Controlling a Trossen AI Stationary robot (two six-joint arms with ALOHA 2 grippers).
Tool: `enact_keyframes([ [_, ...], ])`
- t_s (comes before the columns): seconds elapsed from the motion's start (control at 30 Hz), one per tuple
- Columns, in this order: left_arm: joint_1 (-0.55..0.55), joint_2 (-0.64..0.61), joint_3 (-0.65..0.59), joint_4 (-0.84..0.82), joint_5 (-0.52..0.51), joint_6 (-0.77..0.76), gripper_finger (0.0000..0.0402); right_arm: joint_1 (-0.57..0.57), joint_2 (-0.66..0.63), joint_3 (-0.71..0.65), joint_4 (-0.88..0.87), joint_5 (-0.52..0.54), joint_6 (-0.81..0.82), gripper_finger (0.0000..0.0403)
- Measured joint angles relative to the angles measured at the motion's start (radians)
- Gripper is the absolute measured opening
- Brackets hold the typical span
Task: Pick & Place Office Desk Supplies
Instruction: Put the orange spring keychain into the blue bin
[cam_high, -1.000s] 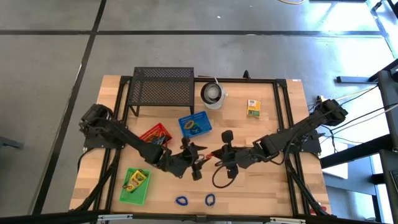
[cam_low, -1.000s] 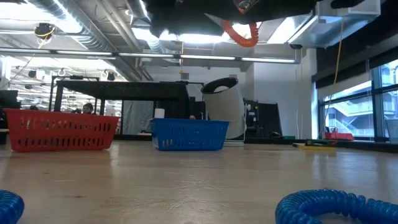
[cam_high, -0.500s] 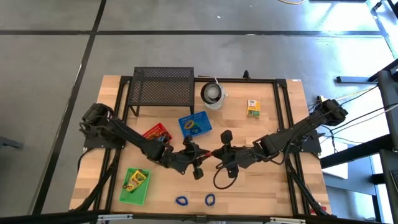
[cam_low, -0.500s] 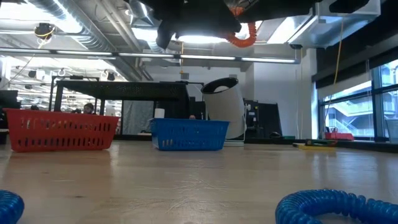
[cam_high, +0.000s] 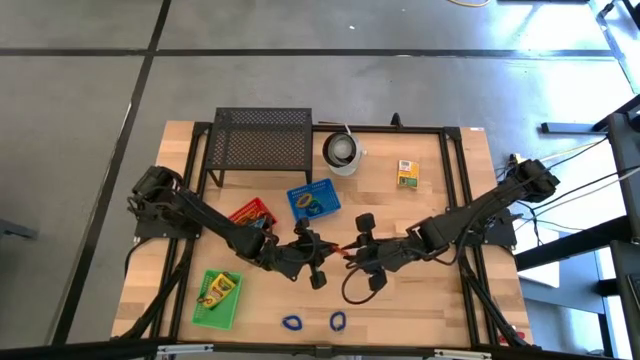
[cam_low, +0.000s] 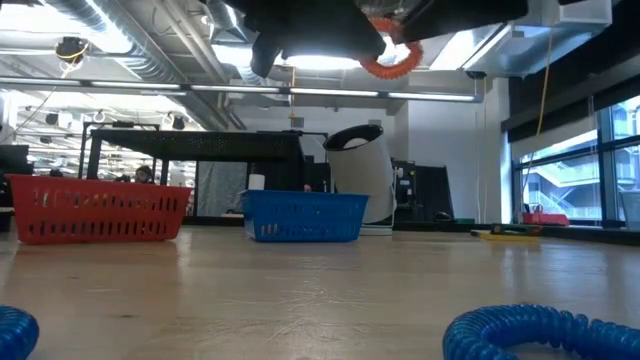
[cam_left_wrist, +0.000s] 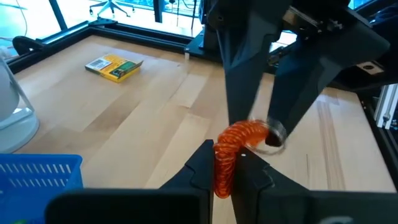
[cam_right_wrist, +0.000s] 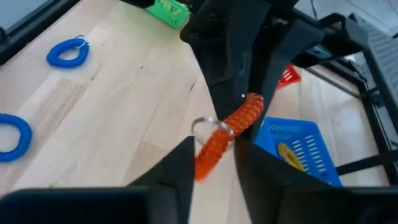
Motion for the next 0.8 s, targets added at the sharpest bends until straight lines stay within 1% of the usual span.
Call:
enact_keyframes([
  [0.2, 0.000, 0.000, 0.000, -0.002, -0.002, 0.000, 0.0022, 0.037, -0.044, 0.000, -0.035, 0.088, 0.028, 0.0201],
  [0.3, 0.000, 0.000, 0.000, -0.010, -0.006, -0.001, 0.0022, 0.062, -0.082, 0.000, -0.062, 0.104, 0.085, 0.0238],
  [0.37, 0.000, 0.000, 0.000, -0.011, -0.022, -0.001, 0.0022, 0.080, -0.105, 0.000, -0.088, 0.103, 0.144, 0.0255],
  [0.53, 0.002, 0.000, 0.000, -0.030, -0.066, -0.001, 0.0023, 0.120, -0.137, 0.000, -0.151, 0.043, 0.323, 0.0271],
  [0.67, 0.022, 0.000, 0.000, -0.056, -0.077, -0.001, 0.0027, 0.144, -0.134, 0.000, -0.202, -0.014, 0.430, 0.0267],
  [0.8, 0.067, 0.000, 0.001, -0.160, -0.098, -0.011, 0.0027, 0.164, -0.115, 0.000, -0.234, -0.027, 0.509, 0.0258],
])
